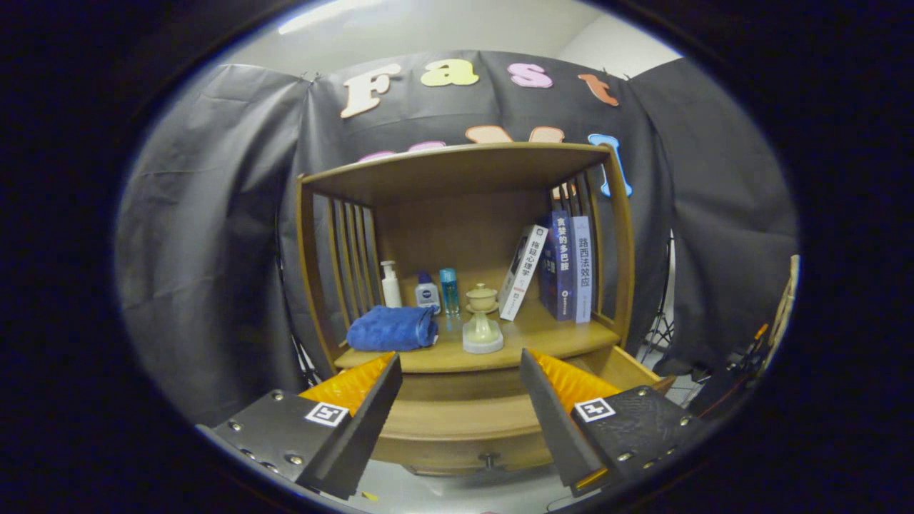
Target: Pull open the drawer, take out the items inside it, and place them on the countertop above the cabinet.
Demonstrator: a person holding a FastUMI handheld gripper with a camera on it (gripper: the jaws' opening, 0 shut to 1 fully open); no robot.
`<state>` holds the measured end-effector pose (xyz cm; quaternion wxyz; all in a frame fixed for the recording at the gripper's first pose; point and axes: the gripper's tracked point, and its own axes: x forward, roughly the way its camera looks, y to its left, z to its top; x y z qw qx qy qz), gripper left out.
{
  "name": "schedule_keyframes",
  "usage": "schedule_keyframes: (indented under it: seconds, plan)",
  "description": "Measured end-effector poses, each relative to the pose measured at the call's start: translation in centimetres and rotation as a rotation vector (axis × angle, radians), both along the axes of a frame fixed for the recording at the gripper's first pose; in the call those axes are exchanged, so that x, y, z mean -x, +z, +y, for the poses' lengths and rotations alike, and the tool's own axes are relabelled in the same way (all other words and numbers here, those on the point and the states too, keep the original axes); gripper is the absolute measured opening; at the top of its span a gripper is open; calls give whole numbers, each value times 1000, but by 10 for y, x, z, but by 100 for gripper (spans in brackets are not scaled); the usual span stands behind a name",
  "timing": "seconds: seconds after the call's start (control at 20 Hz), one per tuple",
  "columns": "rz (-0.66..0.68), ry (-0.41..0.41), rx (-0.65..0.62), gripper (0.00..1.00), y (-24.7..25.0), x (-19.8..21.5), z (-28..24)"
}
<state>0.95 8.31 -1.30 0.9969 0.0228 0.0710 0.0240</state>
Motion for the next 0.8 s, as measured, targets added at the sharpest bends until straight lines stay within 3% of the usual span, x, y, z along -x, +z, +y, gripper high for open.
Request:
schedule_keyframes:
  seconds: [0.35,0.6,0.8]
  plan:
    - [7,34,56,99,-43,40,3]
    - [32,36,51,99,-88,40,3]
    - [59,-7,50,99,-128,32,-10]
